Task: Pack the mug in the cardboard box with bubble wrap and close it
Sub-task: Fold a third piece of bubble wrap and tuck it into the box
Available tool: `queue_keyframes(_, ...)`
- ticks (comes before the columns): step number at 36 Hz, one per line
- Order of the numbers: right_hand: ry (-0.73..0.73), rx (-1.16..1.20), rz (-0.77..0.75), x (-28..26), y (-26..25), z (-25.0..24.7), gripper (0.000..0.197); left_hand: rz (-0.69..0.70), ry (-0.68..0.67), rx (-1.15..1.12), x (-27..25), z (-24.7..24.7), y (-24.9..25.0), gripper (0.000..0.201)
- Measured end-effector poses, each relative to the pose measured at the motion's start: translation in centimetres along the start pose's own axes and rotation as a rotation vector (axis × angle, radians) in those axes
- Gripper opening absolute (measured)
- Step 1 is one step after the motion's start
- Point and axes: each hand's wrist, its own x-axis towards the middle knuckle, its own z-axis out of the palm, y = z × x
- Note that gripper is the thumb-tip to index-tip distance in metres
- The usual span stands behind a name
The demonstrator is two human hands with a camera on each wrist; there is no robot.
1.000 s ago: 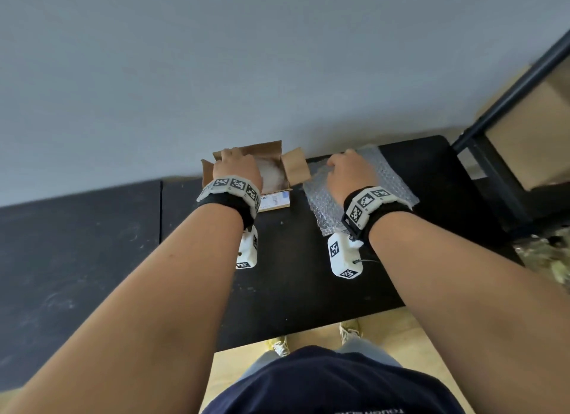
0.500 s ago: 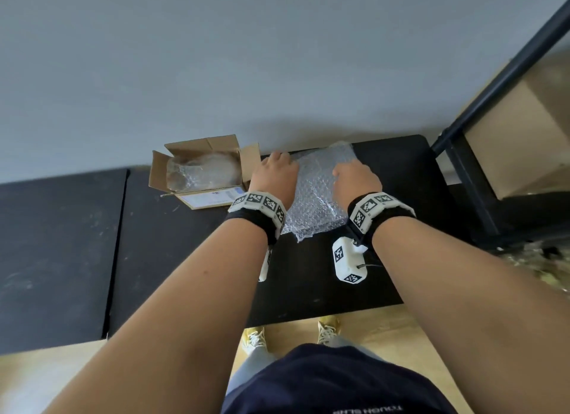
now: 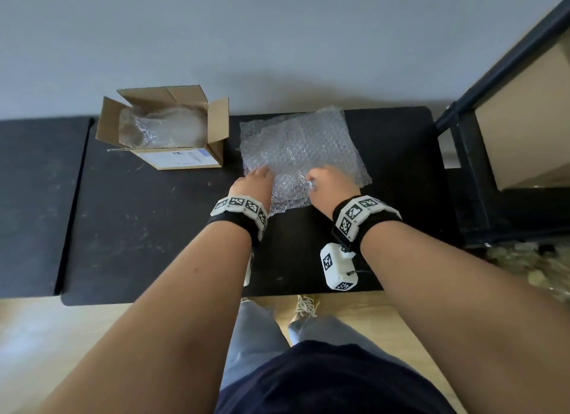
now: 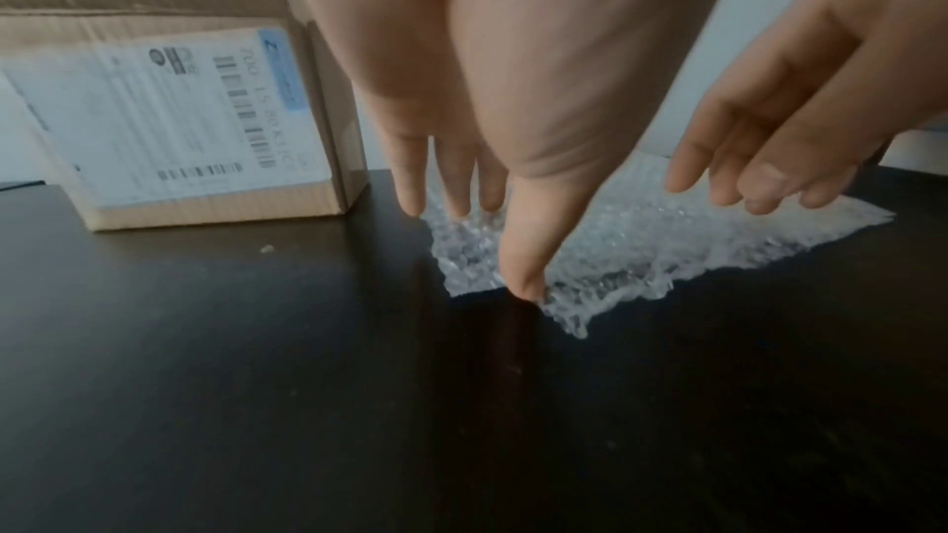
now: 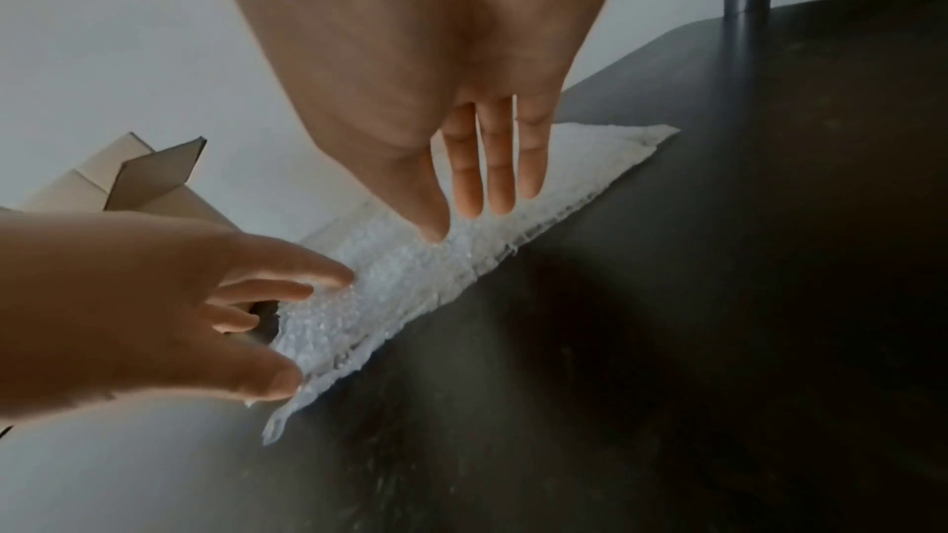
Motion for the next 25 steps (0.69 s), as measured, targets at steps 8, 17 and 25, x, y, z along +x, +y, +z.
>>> queue_keyframes(8,0.065,-0.034,-0.143,-0.6,0.3,1.2,0.033,-0.090,0.101,-0.010,0.0,1.7,1.2,0.057)
queue_keyframes(17,-0.037,-0.071,-0.163,-1.1,0.9,2.1,0.049,-0.109,0.126,-0.018,-0.9,2.2,3.0,0.057)
queue_keyframes(25,0.029,-0.015,-0.132,-1.4,1.3,2.4,0.019,-0.009,0.186,-0.008,-2.1,2.8,1.9,0.062)
